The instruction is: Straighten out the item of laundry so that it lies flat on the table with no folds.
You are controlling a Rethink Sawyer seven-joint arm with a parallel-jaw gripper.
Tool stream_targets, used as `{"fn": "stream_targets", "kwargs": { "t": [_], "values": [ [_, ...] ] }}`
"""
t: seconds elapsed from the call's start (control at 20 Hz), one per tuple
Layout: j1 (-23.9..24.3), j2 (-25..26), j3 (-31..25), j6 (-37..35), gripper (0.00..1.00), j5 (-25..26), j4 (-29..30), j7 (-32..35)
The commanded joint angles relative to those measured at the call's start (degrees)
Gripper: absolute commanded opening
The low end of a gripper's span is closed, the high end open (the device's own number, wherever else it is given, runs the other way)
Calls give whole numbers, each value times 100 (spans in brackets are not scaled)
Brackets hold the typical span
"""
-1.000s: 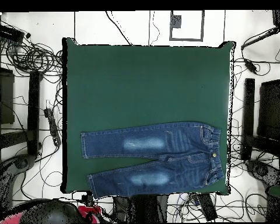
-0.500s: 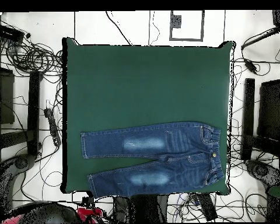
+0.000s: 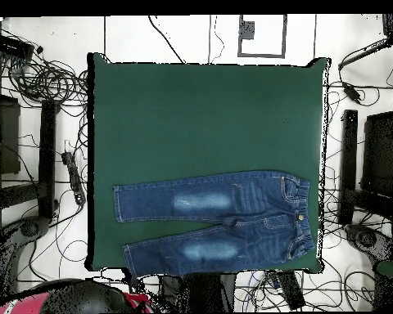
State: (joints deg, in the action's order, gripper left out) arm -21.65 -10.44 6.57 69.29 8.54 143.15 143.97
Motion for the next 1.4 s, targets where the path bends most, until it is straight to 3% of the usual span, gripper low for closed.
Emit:
{"fn": "stream_targets", "kwargs": {
  "t": [0.05, 0.3, 0.65, 1.15, 1.4],
  "values": [
    [1, 925, 235, -1924, 0, 262, 95, -68],
    [-136, 960, 357, -1947, 0, 434, -35, -59],
    [-140, 765, 215, -2130, 0, 279, -167, 73],
    [93, -87, 99, -3290, 0, 346, -477, -290],
    [81, -196, 46, -3668, 0, 498, -877, -216]
  ]
}}
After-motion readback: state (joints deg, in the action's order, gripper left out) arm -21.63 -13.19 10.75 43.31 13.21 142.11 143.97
